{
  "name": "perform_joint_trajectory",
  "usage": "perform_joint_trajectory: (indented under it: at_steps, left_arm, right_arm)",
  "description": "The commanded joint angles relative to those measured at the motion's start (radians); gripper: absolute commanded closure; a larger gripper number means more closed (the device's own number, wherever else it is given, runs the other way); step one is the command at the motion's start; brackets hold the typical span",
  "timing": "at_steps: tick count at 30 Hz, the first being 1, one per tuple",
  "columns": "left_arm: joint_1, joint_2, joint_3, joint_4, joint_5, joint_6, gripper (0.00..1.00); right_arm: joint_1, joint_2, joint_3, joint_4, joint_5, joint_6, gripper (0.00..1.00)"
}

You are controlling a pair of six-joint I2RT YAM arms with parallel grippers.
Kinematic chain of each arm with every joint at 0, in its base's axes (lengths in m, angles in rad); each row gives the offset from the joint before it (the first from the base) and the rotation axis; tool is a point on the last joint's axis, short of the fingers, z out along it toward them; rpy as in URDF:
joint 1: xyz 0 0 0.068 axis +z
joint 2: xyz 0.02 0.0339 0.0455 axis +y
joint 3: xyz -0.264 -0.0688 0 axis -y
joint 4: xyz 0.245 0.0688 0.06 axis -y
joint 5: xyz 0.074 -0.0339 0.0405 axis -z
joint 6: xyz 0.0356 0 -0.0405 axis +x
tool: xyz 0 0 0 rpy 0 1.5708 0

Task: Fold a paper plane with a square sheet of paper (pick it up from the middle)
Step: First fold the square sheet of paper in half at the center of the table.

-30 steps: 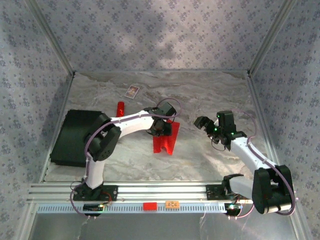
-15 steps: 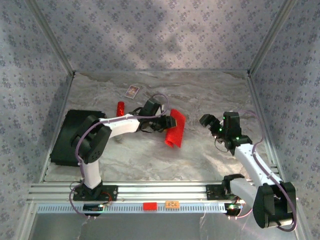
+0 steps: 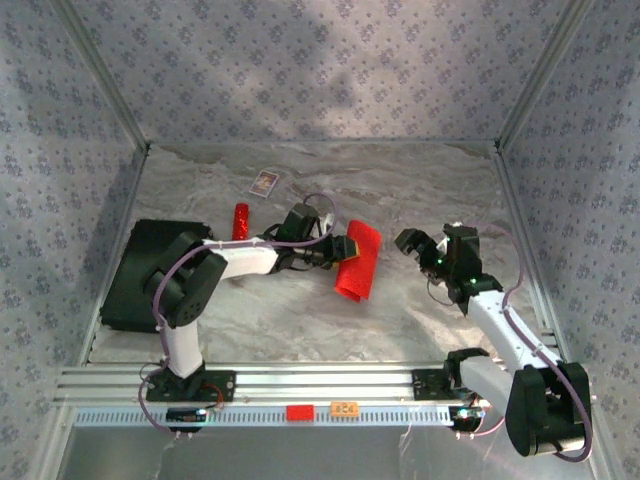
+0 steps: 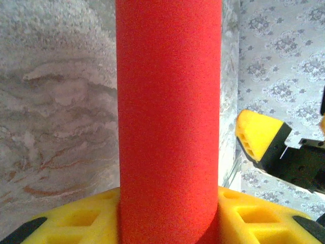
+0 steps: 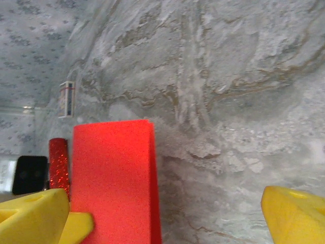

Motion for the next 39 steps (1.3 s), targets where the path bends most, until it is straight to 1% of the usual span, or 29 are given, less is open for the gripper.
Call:
perform_joint_trajectory:
  at_steps: [1, 5, 13, 23, 29, 33, 35, 37, 39]
  left_arm:
    - [-0.008, 0.023, -0.021, 0.054, 0.002, -0.017, 0.57]
    - [-0.008, 0.033, -0.029, 0.044, -0.011, -0.011, 0.57]
    - [-0.008, 0.038, -0.058, 0.013, -0.074, -0.003, 0.57]
    - [-0.016, 0.051, -0.119, 0.145, -0.121, -0.137, 0.57]
    - [-0.029, 0.051, -0.171, 0.217, -0.176, -0.221, 0.57]
    - [-0.044, 0.049, -0.169, 0.175, -0.207, -0.216, 0.57]
    - [-0.050, 0.042, -0.165, 0.108, -0.236, -0.199, 0.57]
    - [-0.049, 0.029, -0.158, 0.044, -0.260, -0.177, 0.54]
    - [-0.049, 0.013, -0.137, -0.039, -0.281, -0.138, 0.53]
  right_arm:
    - [0.003, 0.012, -0.009, 0.076, -0.084, -0.019, 0.03]
    - [0.010, 0.039, -0.011, 0.098, -0.104, -0.024, 0.05]
    - [0.027, 0.103, 0.004, 0.101, -0.115, -0.029, 0.05]
    - [0.039, 0.143, 0.020, 0.096, -0.120, -0.034, 0.05]
    - [0.051, 0.168, 0.029, 0.124, -0.162, -0.041, 0.05]
    - [0.063, 0.196, 0.043, 0.125, -0.179, -0.047, 0.05]
    - [0.069, 0.214, 0.051, 0.125, -0.187, -0.047, 0.05]
    - [0.075, 0.227, 0.057, 0.124, -0.194, -0.050, 0.05]
    - [0.079, 0.237, 0.061, 0.121, -0.189, -0.049, 0.05]
